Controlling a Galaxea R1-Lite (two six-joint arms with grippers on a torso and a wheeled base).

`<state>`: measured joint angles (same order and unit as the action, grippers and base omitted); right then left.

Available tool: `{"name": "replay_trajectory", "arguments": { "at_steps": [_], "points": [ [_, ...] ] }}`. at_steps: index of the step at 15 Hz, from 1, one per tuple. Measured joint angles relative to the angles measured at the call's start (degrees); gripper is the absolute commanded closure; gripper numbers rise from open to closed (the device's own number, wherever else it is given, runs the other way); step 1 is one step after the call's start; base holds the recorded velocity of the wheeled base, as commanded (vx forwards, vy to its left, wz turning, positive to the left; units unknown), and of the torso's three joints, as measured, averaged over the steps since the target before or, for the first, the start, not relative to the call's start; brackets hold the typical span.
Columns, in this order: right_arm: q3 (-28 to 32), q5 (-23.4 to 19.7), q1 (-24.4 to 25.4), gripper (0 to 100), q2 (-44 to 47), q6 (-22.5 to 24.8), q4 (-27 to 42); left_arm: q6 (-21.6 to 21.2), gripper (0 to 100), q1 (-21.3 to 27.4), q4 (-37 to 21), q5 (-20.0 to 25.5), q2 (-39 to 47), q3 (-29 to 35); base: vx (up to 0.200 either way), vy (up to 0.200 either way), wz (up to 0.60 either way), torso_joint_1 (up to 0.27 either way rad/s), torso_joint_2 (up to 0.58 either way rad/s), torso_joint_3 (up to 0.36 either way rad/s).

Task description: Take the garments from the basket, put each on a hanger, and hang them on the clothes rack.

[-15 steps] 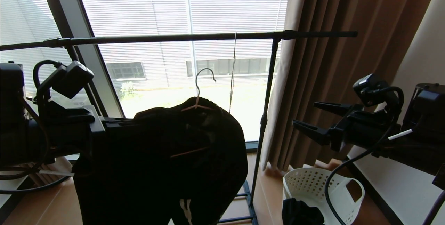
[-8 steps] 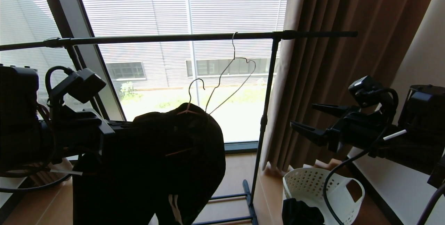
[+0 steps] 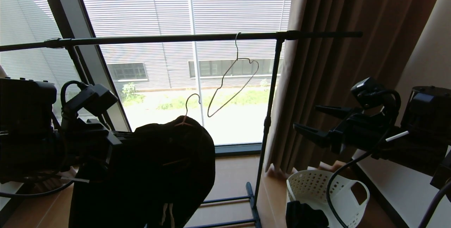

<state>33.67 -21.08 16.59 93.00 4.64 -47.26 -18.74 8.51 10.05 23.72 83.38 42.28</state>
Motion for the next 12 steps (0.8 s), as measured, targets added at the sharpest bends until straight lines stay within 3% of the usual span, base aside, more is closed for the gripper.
{"name": "replay_trajectory", "arguments": {
  "at_steps": [3, 6, 9, 12],
  "points": [
    [0.04, 0.01, 0.0, 0, 0.11, 0.0, 0.02, 0.45, 100, -1.38, 0.22, -0.05, 0.21, 0.22, 0.0, 0.0, 0.0, 0.0, 0.0, 0.0],
    [0.06, 0.01, -0.02, 0, 0.18, 0.0, 0.02, 4.6, 100, -1.35, 3.72, -0.22, 0.44, 1.13, 0.0, 0.0, 0.0, 0.0, 0.0, 0.0],
    [0.21, 0.0, 0.0, 0, 0.16, -0.16, -0.11, 11.35, 100, -0.74, 9.96, -2.29, 0.55, 1.29, 0.0, 0.0, 0.0, 0.0, 0.0, 0.0],
    [0.15, 0.0, -0.09, 0, 0.29, -0.07, -1.82, 12.69, 100, -0.63, 13.26, -4.86, 0.77, 1.63, 0.0, 0.0, 0.0, 0.03, -0.07, -0.046]
  ]
}}
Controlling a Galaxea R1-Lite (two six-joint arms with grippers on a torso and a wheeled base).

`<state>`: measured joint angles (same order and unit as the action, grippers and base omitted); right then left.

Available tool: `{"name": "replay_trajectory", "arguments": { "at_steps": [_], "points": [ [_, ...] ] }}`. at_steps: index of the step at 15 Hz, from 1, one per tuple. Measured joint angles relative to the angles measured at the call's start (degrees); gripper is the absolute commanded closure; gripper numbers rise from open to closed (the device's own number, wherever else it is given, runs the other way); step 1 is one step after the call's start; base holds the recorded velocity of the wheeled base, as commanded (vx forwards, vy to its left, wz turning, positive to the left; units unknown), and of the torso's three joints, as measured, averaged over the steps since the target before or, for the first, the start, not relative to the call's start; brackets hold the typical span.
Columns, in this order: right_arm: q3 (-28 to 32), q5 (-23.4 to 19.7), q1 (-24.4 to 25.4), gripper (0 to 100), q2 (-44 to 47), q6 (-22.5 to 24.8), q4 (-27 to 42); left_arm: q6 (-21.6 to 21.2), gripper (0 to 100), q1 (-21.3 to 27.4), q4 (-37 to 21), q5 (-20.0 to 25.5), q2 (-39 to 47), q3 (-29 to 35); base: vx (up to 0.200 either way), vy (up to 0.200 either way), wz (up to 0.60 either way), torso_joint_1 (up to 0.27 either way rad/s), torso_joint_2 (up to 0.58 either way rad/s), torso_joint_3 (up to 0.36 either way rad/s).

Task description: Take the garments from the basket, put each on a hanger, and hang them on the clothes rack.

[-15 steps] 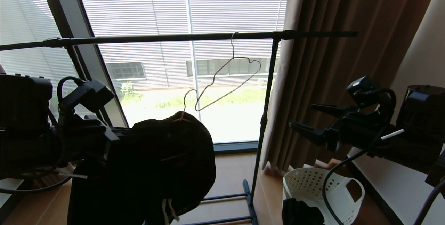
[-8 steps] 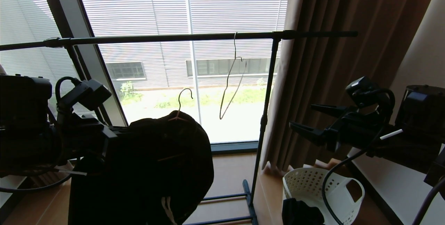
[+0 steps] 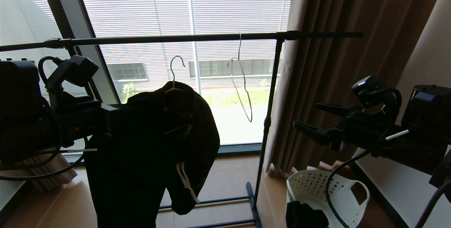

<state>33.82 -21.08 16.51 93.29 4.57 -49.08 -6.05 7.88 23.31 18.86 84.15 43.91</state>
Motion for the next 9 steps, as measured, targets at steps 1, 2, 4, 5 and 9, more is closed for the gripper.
{"name": "replay_trajectory", "arguments": {
  "at_steps": [1, 2, 4, 5, 9],
  "points": [
    [0.0, 0.0, -0.02, 0, 0.12, 0.02, -0.29, 0.02, 100, 0.02, 0.26, -0.41, 0.27, 0.22, 0.0, 0.0, 0.0, 0.154, -0.38, -0.237],
    [-0.11, 0.0, -0.06, 0, 0.26, 0.05, -0.54, 0.04, 100, 0.02, 0.26, -0.48, 0.66, 0.44, 0.0, 0.0, 0.0, 0.207, -0.5, -0.286],
    [-0.24, 0.0, -0.13, 0, 0.37, 0.05, -0.54, 0.06, 100, 0.02, 1.34, -0.5, 1.73, 0.85, 0.0, 0.0, 0.0, 0.212, -0.52, -0.293],
    [-0.3, 0.0, -0.17, 0, 0.39, 0.11, -0.56, 0.5, 100, 0.09, 2.99, -0.55, 2.36, 0.96, 0.0, 0.0, 0.0, 0.188, -0.43, -0.256],
    [-0.35, 0.04, -0.17, 0, 0.54, 0.13, -0.51, 2.39, 100, 1.16, 4.79, -0.63, 3.72, 1.32, 0.0, 0.0, 0.0, 0.17, -0.39, -0.227]
  ]
}}
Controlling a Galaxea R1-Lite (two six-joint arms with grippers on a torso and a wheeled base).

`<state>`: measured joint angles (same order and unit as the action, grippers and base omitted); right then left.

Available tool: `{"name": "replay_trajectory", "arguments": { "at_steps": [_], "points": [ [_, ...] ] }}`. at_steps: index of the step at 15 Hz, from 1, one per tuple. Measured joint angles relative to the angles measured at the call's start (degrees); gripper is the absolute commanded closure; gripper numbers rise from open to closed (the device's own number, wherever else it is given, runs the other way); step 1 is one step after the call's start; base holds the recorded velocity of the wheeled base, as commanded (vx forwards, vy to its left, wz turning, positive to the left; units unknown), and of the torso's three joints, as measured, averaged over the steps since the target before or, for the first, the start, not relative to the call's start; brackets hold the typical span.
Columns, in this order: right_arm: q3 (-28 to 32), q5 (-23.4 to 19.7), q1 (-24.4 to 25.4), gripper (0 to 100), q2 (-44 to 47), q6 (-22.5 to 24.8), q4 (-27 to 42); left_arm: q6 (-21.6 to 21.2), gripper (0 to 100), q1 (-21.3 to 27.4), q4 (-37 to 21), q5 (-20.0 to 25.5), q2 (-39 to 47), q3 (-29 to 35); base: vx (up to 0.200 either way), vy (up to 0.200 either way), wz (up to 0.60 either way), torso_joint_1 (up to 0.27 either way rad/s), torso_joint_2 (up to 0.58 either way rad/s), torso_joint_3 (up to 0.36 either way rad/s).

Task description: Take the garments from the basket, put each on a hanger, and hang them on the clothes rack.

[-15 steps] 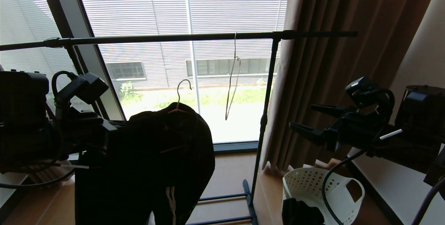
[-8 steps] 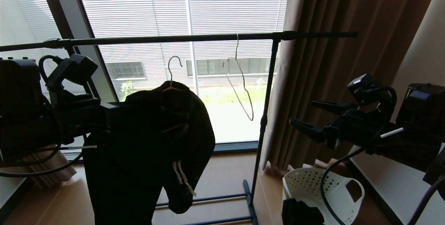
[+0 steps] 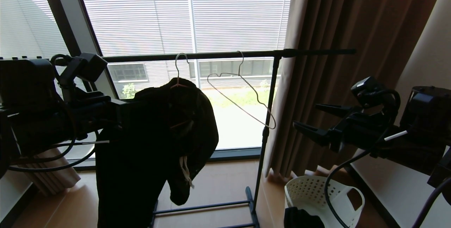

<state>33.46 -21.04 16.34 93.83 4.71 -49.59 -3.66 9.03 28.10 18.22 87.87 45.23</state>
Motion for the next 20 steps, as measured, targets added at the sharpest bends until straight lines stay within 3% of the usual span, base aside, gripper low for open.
{"name": "replay_trajectory", "arguments": {
  "at_steps": [5, 10, 12, 17, 20],
  "points": [
    [-0.04, 0.0, 0.0, 0, -0.09, 0.0, -0.02, 0.51, 100, 0.04, -0.05, -0.05, 0.79, 0.68, 0.0, 0.0, 0.0, 0.029, -0.07, -0.035],
    [-0.41, -0.09, 0.02, 0, -0.34, 0.02, -0.13, 0.43, 100, -0.79, 0.17, -0.06, 0.91, 0.46, 0.2, 0.0, 0.0, 0.0, 0.0, 0.003],
    [-0.41, -0.02, -0.02, 0, -0.32, 0.02, -0.09, 0.33, 100, -1.16, 0.33, -0.39, 0.96, -0.05, 0.0, 0.0, 0.0, 0.0, 0.0, 0.0],
    [-0.76, -0.13, 0.0, 0, -0.28, 0.02, -0.72, 0.35, 100, -0.99, 6.0, -1.18, 2.54, -0.13, 0.0, 0.0, 0.0, 0.0, 0.0, 0.0],
    [-1.83, -0.17, 0.0, 0, 0.33, 0.02, -6.44, 0.46, 100, -1.13, 9.09, -1.61, 5.21, 0.41, 0.0, 0.0, 0.0, 0.0, 0.0, 0.0]
  ]
}}
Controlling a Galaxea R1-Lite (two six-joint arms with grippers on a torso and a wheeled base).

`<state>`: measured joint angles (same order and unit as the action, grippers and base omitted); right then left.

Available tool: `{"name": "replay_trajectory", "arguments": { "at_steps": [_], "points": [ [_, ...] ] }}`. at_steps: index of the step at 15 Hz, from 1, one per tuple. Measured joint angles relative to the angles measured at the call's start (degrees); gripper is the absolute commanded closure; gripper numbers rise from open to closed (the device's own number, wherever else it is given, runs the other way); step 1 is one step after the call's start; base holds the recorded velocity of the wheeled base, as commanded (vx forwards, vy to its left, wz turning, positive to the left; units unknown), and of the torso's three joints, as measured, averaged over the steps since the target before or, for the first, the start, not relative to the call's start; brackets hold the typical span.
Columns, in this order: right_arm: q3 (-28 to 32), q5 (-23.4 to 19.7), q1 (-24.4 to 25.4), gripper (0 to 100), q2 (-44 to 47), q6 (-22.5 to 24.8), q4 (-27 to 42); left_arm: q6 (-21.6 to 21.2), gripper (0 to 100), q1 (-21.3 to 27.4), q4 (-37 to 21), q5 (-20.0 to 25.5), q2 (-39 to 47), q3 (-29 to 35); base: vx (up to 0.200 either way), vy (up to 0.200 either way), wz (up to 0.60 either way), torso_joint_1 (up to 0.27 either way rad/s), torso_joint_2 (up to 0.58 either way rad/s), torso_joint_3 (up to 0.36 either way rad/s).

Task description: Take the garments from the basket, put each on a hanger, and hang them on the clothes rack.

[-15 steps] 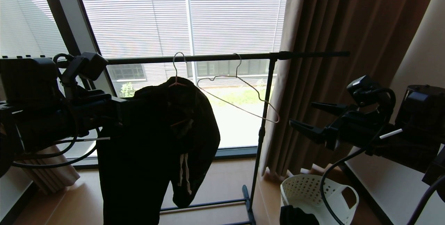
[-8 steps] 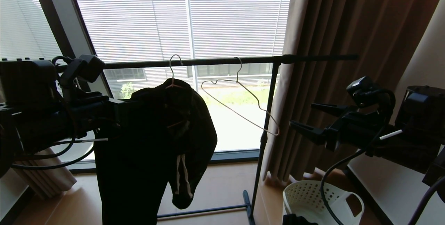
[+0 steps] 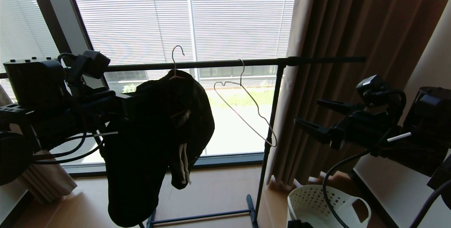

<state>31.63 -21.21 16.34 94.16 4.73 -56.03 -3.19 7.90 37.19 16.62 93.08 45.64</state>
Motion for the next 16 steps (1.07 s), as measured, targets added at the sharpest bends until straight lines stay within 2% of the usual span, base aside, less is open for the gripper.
{"name": "replay_trajectory", "arguments": {
  "at_steps": [2, 7, 15, 16],
  "points": [
    [-1.07, -0.02, 0.0, 0, 0.82, 0.02, -2.68, 0.07, 100, -0.07, 0.2, -1.07, 2.18, 0.68, 0.0, 0.0, 0.0, 0.0, 0.0, 0.0],
    [-1.77, -0.02, 0.0, 0, 1.54, 0.16, -2.9, 0.62, 100, -0.24, 0.35, -1.24, 5.94, 3.11, 0.0, 0.0, 0.0, 0.0, 0.0, 0.0],
    [-1.99, -0.05, 0.0, 0, 1.68, 0.22, -2.93, 0.73, 100, -0.24, 0.3, -1.18, 7.91, 3.39, 0.0, 0.0, 0.0, 0.0, 0.0, 0.0],
    [-2.01, -0.02, 0.0, 0, 1.68, 0.22, -2.9, 0.68, 0, -0.24, 0.3, -1.16, 7.94, 3.28, 0.0, 0.0, 0.0, 0.0, 0.0, 0.0]
  ]
}}
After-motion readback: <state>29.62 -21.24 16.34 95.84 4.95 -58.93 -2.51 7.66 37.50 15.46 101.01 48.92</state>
